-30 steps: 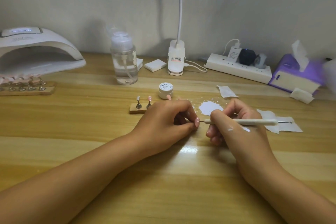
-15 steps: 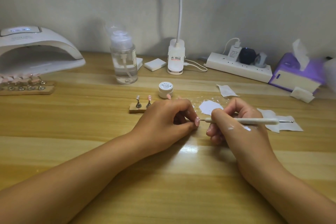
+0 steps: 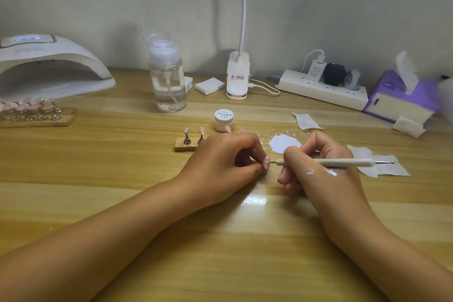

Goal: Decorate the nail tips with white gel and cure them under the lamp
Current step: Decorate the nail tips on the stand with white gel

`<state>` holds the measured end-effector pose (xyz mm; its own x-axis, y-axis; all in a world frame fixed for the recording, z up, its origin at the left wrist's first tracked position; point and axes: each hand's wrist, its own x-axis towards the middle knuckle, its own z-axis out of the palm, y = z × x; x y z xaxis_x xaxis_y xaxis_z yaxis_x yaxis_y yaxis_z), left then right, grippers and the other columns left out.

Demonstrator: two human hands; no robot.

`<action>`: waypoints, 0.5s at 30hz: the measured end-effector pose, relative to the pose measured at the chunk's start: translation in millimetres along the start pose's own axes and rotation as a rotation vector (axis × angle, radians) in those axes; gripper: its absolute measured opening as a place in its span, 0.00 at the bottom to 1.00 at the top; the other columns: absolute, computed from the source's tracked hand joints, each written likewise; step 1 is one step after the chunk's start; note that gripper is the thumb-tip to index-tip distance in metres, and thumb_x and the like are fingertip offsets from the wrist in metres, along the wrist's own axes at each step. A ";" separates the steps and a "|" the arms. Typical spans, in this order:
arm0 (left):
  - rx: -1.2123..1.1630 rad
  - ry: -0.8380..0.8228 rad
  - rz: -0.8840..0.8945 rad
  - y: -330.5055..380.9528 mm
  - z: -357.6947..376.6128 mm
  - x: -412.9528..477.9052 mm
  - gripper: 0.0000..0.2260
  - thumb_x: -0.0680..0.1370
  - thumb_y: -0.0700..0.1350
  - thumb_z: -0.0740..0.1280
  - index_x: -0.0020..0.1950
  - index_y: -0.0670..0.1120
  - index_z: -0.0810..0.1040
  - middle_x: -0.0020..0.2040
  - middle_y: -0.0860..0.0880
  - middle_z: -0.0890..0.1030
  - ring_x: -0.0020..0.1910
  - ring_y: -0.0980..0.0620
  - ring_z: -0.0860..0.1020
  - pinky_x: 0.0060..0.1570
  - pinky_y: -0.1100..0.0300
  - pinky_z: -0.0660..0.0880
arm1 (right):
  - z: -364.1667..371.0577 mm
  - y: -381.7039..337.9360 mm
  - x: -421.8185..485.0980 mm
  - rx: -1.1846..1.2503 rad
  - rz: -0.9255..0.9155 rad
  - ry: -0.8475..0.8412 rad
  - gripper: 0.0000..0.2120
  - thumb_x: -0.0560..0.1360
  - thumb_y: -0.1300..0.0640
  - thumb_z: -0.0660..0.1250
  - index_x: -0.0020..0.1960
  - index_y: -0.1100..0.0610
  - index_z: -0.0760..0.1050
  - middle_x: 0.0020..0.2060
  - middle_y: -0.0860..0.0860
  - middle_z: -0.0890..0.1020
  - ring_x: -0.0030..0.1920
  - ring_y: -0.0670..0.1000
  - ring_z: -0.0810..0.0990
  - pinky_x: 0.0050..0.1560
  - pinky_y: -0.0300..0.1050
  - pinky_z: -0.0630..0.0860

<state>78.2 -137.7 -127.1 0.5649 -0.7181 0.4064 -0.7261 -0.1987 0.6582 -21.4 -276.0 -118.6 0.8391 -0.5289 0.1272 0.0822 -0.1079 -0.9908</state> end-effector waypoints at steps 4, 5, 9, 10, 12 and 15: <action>-0.008 0.002 0.001 0.2 0.0 -0.3 0.07 0.73 0.38 0.74 0.42 0.49 0.81 0.35 0.68 0.77 0.34 0.67 0.78 0.37 0.75 0.66 | 0.2 -3.1 -1.5 0.021 0.006 0.016 0.08 0.65 0.59 0.67 0.34 0.58 0.67 0.24 0.57 0.80 0.24 0.48 0.77 0.25 0.38 0.73; -0.008 0.001 0.001 0.1 0.1 -0.2 0.07 0.73 0.38 0.74 0.41 0.50 0.81 0.35 0.68 0.78 0.35 0.66 0.78 0.37 0.75 0.66 | 0.2 -3.6 -1.6 0.023 0.010 0.020 0.07 0.64 0.59 0.66 0.34 0.58 0.68 0.24 0.57 0.80 0.24 0.48 0.77 0.25 0.38 0.73; -0.009 -0.001 0.001 0.0 0.3 -0.2 0.07 0.73 0.38 0.74 0.41 0.50 0.81 0.35 0.68 0.78 0.35 0.67 0.78 0.37 0.75 0.66 | 0.4 -2.4 -1.3 -0.006 0.011 0.021 0.11 0.71 0.66 0.68 0.34 0.58 0.67 0.24 0.57 0.80 0.24 0.48 0.77 0.26 0.38 0.74; -0.008 -0.003 0.000 -0.1 0.3 -0.1 0.06 0.74 0.38 0.74 0.42 0.49 0.81 0.35 0.68 0.78 0.35 0.67 0.78 0.37 0.75 0.66 | 0.3 -2.3 -1.3 -0.011 0.012 0.020 0.11 0.71 0.67 0.67 0.34 0.58 0.67 0.24 0.57 0.80 0.24 0.48 0.77 0.26 0.38 0.74; -0.002 -0.004 0.000 -0.1 0.1 0.1 0.06 0.73 0.39 0.74 0.42 0.49 0.81 0.35 0.68 0.78 0.35 0.67 0.78 0.38 0.75 0.66 | 0.1 -2.7 -2.0 -0.019 0.014 0.010 0.10 0.71 0.67 0.66 0.35 0.58 0.67 0.24 0.57 0.80 0.24 0.48 0.77 0.26 0.37 0.73; 0.005 -0.002 -0.003 -0.7 0.0 -0.3 0.05 0.73 0.39 0.74 0.42 0.49 0.81 0.35 0.68 0.78 0.35 0.66 0.78 0.38 0.75 0.66 | -0.3 -4.0 -3.0 0.008 0.012 0.015 0.11 0.71 0.67 0.66 0.34 0.58 0.67 0.24 0.58 0.80 0.24 0.48 0.76 0.25 0.37 0.73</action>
<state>78.5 -137.3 -127.7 0.5666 -0.7186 0.4032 -0.7262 -0.2043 0.6565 -24.4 -274.3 -115.0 0.8317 -0.5430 0.1161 0.0765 -0.0951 -0.9925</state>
